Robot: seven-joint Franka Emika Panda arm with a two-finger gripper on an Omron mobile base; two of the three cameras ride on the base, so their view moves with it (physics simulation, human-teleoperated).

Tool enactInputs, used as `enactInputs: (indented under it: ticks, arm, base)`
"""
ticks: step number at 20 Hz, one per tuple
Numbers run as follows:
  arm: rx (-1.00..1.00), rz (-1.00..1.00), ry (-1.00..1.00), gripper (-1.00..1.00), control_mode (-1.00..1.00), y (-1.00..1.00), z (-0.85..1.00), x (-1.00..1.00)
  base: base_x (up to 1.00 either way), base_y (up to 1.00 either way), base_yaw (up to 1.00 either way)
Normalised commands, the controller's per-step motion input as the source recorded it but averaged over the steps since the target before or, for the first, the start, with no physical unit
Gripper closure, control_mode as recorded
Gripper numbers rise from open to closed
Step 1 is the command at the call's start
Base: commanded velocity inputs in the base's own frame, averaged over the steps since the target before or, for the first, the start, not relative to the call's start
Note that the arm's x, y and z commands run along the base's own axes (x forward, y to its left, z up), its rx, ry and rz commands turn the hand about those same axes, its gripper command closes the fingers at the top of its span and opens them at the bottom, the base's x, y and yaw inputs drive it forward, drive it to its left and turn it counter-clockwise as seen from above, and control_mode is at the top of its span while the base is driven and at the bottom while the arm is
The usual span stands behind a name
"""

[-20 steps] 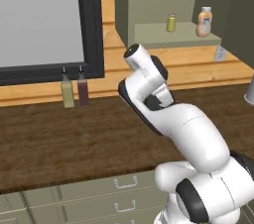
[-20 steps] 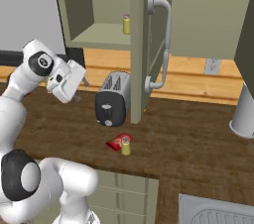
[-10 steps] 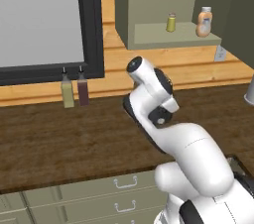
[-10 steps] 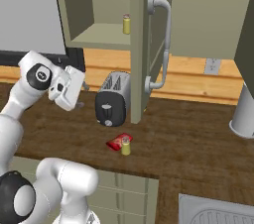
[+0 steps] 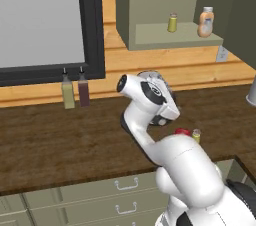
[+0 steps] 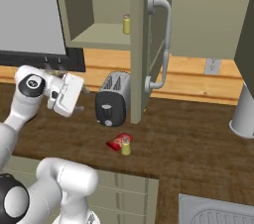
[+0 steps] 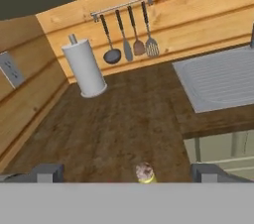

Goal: Put the shaker and condiment bottle from the counter next to their counterparts in the cabinet.

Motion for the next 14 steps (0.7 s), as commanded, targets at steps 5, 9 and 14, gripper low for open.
enactInputs:
  ticks: [5,9,14]
  arm:
    - [-0.19,-0.09,0.00,-1.00,-1.00,-0.08,-0.15,-0.07]
    - [-0.12,-0.09,0.00,-1.00,-1.00,-0.09,-0.20,-0.02]
    - [-0.01,-0.08,0.08,-1.00,-1.00,-0.22,-0.26,0.00]
  base:
    - [0.00,0.00,0.00]
    - [0.00,0.00,0.00]
    - [0.00,0.00,0.00]
